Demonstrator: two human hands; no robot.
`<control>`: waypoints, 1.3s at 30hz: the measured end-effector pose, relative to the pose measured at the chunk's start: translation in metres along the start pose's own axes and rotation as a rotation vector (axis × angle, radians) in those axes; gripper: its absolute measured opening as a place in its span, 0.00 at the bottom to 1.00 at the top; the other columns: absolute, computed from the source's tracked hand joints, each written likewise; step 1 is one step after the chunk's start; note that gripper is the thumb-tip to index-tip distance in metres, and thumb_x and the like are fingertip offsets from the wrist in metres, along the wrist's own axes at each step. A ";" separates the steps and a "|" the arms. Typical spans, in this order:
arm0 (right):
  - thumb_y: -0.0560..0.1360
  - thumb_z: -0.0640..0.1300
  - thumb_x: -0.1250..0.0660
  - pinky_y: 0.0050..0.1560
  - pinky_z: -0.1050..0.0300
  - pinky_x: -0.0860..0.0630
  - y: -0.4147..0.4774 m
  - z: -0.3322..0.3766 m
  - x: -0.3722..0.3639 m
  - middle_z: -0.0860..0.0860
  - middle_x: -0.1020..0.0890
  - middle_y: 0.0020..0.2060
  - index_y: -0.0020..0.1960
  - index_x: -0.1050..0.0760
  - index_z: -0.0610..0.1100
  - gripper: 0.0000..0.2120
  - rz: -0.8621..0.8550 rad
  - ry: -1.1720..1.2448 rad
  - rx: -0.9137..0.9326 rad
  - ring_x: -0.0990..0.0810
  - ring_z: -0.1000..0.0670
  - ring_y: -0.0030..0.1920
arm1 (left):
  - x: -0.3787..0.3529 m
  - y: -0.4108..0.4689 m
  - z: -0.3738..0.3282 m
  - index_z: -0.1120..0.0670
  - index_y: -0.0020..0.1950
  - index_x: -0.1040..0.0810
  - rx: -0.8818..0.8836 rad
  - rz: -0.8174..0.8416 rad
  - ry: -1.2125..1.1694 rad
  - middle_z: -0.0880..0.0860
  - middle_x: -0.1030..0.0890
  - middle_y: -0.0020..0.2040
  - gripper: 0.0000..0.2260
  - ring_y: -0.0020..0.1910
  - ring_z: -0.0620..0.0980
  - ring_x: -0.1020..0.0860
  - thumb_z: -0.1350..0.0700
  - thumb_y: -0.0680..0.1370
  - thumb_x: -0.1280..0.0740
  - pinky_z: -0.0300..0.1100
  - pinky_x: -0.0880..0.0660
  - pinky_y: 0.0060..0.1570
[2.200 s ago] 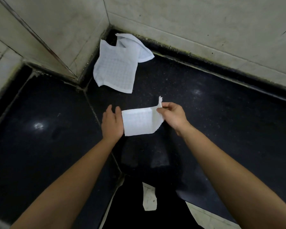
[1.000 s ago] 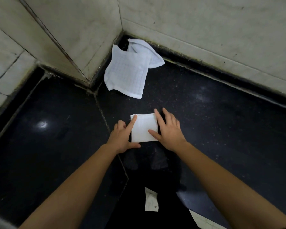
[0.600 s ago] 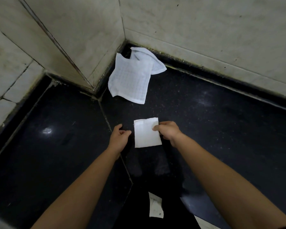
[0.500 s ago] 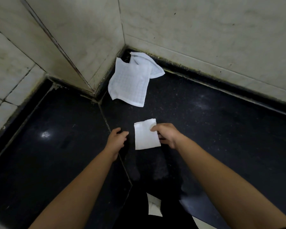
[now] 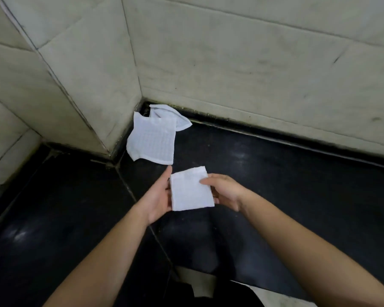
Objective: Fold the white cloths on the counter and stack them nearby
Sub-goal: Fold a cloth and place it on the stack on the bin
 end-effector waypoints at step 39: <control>0.79 0.53 0.32 0.54 0.51 0.19 -0.697 -0.333 0.610 0.52 0.14 0.53 0.58 0.18 0.48 0.12 -1.252 0.423 0.603 0.16 0.51 0.53 | -0.842 -0.126 0.389 0.59 0.58 0.19 -0.136 0.682 0.679 0.56 0.15 0.53 0.11 0.51 0.55 0.16 0.58 0.77 0.29 0.46 0.19 0.40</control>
Point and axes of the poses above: each hand's wrist, its own y-axis towards the middle knuckle, its own x-axis out of the back of the hand, z = x × y, the point moved 10 cm from there along y, towards the middle knuckle
